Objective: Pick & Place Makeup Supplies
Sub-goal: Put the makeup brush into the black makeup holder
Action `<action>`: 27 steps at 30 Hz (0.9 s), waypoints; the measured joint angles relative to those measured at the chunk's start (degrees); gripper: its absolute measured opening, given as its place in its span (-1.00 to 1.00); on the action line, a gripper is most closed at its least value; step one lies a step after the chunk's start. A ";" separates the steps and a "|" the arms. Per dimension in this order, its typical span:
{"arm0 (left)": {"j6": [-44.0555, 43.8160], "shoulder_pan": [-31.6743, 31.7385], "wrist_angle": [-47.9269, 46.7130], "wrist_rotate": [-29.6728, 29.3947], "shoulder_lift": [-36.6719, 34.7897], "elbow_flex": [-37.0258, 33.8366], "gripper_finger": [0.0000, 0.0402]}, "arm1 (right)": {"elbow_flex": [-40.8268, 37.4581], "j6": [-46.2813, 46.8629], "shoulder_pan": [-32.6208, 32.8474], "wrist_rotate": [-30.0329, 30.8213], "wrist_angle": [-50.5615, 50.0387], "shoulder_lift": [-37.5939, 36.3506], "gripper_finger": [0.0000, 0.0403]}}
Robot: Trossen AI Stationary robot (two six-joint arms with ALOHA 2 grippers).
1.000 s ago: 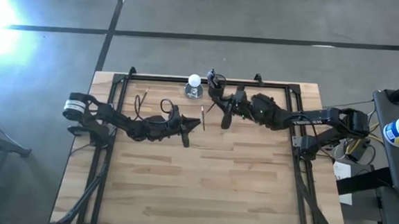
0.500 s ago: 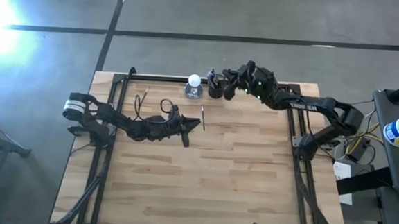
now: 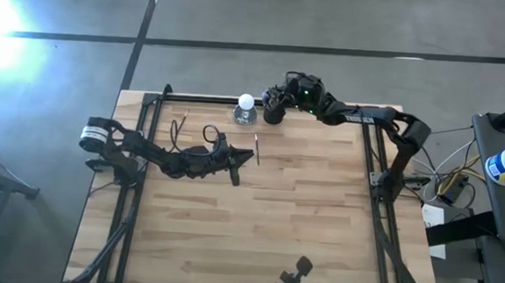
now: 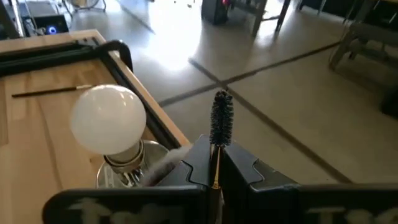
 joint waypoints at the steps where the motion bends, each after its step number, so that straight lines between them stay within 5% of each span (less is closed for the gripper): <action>1: 0.00 0.00 0.00 0.00 0.00 0.00 -0.80 | 0.44 0.17 0.00 -0.04 -0.51 0.44 -0.94; 18: 0.00 0.00 0.00 0.02 0.00 0.00 -0.80 | 5.47 6.92 0.04 1.16 -13.40 1.32 -0.61; 27: 0.00 0.04 0.00 0.03 0.00 0.00 -0.80 | 8.13 5.53 1.14 0.94 -22.63 -0.41 -0.65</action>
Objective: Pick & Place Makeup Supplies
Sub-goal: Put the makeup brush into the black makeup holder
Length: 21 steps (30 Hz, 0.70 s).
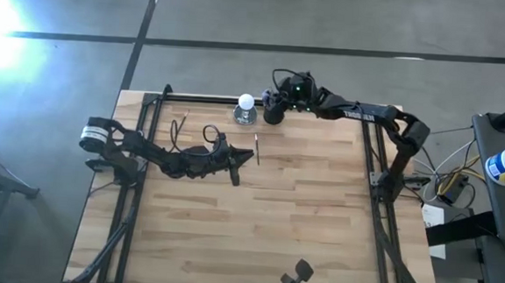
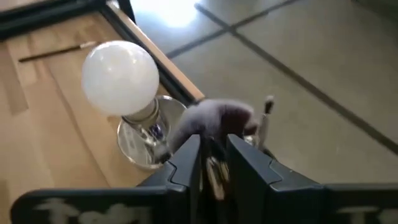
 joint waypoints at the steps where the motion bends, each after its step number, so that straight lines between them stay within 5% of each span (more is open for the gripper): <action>1: 0.00 0.00 -0.02 -0.01 0.00 0.00 -0.80 | 0.61 -0.10 -0.03 0.03 -2.05 -0.50 -0.67; 11: 0.00 0.00 -0.02 -0.01 0.00 0.00 -0.80 | -0.67 -1.74 0.72 -0.17 -5.45 -7.10 -0.94; 21: 0.00 -0.07 -0.02 0.01 0.00 0.00 -0.80 | -11.44 2.59 4.05 0.10 2.58 -14.40 -0.96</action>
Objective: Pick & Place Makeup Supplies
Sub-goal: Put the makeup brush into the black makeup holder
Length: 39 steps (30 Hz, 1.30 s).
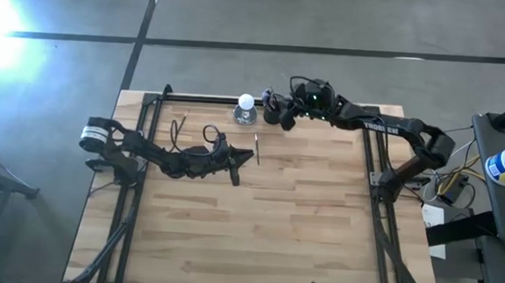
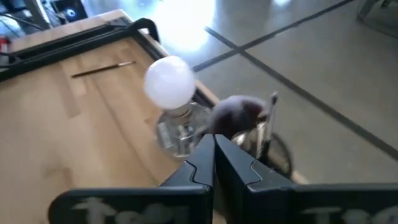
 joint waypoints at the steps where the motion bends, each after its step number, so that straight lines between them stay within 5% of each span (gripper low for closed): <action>1: 0.00 0.00 0.00 0.00 0.00 0.00 -0.80 | -1.29 0.77 0.87 0.18 0.39 -0.86 -0.96; 11: -0.39 0.02 0.02 0.17 0.00 0.04 -0.80 | -12.84 14.90 14.14 8.18 9.82 -1.78 -0.96; 22: -1.27 0.00 0.15 0.37 0.00 1.64 -0.80 | -10.71 25.03 18.95 10.68 9.82 9.09 -0.94; 39: 0.52 0.09 -0.18 -0.33 -0.28 2.10 -0.80 | -4.50 29.22 19.03 10.43 9.82 20.62 -0.30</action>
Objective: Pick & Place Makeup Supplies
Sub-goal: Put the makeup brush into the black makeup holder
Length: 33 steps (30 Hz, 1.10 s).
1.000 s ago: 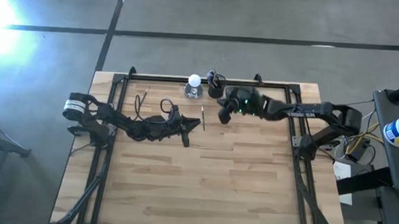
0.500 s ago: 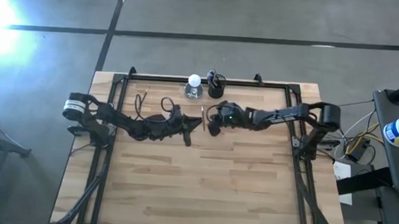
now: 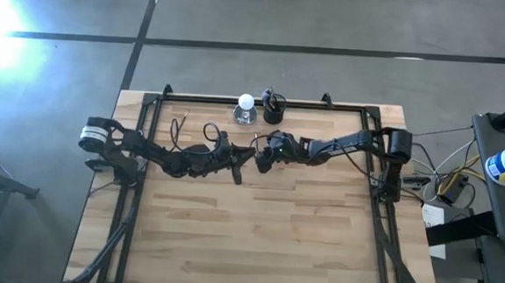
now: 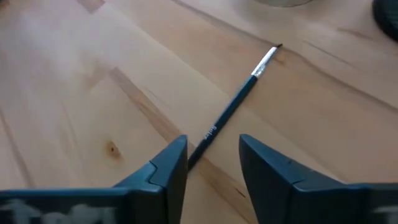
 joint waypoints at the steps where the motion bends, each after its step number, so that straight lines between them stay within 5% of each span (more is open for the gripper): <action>1: -0.30 0.00 -0.07 0.00 0.00 0.14 -0.80 | 0.50 0.07 0.00 0.00 0.09 0.68 -0.28; 12: -3.66 0.79 -5.07 -3.41 -5.53 -4.77 -0.99 | 5.30 0.37 0.46 0.88 -0.23 7.60 -0.39; 25: -9.20 1.75 -6.75 -1.51 -12.04 -11.30 -1.00 | 6.47 -3.97 0.74 3.21 -9.76 6.78 -0.93; 33: -11.08 1.75 8.48 0.80 -11.88 -19.04 -1.00 | -1.70 -6.77 3.38 0.73 -10.24 -1.80 -0.93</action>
